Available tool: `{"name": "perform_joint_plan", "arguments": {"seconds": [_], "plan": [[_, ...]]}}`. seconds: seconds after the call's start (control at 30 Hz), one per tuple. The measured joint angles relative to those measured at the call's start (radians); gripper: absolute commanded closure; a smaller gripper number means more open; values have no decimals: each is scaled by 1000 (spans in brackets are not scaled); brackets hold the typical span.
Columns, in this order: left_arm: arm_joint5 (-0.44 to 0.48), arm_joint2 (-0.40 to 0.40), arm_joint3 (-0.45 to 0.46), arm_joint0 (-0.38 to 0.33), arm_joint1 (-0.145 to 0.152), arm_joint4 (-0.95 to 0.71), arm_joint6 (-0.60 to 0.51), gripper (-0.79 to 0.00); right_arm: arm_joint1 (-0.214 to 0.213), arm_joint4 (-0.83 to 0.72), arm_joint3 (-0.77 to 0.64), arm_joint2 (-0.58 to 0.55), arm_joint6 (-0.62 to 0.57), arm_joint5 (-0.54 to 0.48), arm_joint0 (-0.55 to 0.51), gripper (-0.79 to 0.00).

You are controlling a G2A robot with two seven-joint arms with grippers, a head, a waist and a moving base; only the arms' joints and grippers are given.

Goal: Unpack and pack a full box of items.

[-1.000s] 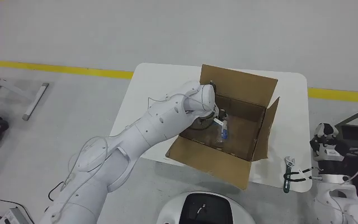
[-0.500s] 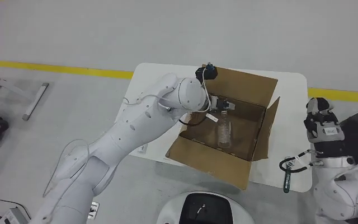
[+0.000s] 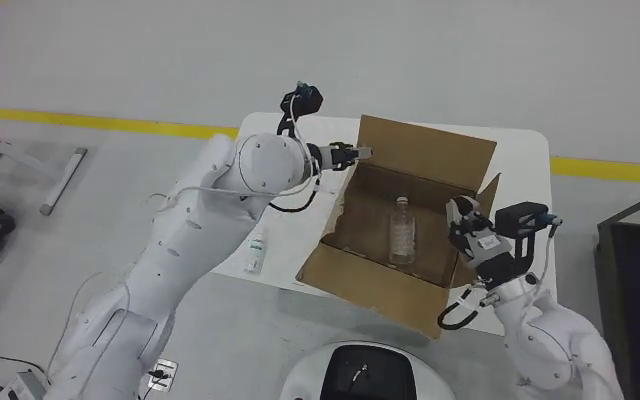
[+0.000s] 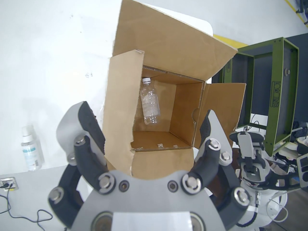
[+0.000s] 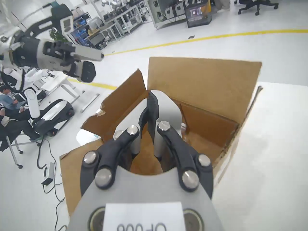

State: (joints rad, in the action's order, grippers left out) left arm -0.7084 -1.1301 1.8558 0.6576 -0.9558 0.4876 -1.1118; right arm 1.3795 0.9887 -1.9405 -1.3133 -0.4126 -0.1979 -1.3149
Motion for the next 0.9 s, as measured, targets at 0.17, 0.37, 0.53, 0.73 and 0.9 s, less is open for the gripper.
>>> {"name": "perform_joint_plan", "arguments": {"seconds": [0.17, 0.37, 0.53, 0.73, 0.9], "plan": [[-4, -54, 3, 54, 31, 8, 4, -785, -9, 4, 23, -54, -14, 22, -26, 0], [-16, -60, -18, 81, 55, -7, 16, -785, -21, -22, 46, -146, -9, 37, -71, 0], [-31, -6, -47, 56, 62, -18, 31, -785, -22, -144, 48, -197, 27, 54, -98, -536], [-55, 54, -93, 25, 68, -21, 55, -785, -25, -408, 13, -266, 6, 27, -118, -782], [-77, 93, -81, 2, 78, -6, 77, -785, -33, -489, -15, -299, -67, 38, -128, -785]]}}
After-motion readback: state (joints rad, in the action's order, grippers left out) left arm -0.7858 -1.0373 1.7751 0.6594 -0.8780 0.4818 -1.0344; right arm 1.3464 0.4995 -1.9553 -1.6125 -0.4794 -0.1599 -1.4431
